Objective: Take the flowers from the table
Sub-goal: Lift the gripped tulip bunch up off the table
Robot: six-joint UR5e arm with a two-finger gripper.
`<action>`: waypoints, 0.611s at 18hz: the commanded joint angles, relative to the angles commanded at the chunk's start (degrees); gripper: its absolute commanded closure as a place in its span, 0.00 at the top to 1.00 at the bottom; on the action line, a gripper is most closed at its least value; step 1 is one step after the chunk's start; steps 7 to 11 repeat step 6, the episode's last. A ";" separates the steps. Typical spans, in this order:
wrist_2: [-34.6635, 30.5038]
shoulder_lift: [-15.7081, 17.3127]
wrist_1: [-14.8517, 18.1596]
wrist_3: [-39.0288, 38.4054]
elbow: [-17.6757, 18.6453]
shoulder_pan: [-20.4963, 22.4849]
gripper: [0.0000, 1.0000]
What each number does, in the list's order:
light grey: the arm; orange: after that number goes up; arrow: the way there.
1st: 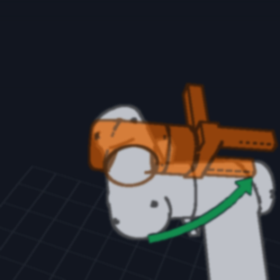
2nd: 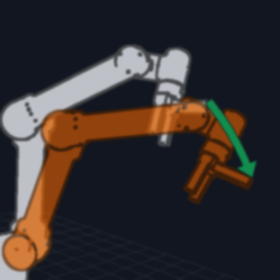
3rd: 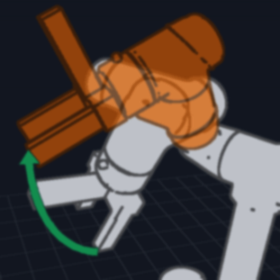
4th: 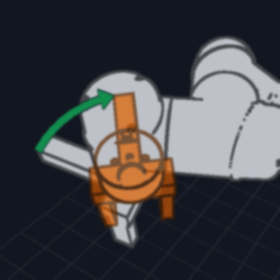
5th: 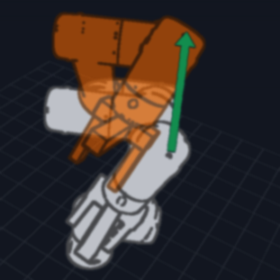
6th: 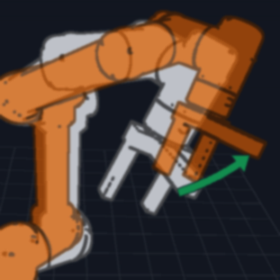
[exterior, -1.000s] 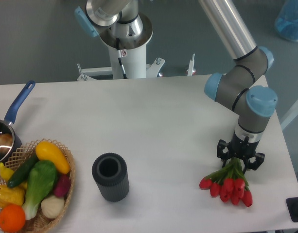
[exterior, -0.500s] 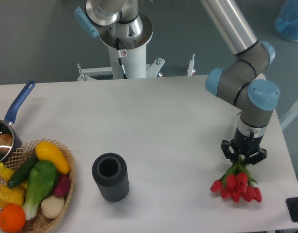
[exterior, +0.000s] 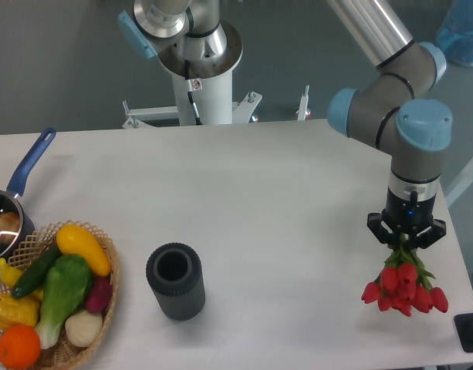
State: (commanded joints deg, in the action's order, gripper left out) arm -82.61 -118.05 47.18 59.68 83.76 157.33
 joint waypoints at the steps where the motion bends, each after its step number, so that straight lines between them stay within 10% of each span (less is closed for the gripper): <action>1: -0.61 1.14 1.67 0.00 -0.09 -0.18 0.00; 6: -1.41 5.72 10.81 -0.17 -2.54 -1.58 0.00; 11: -1.41 5.72 10.81 -0.17 -2.54 -1.58 0.00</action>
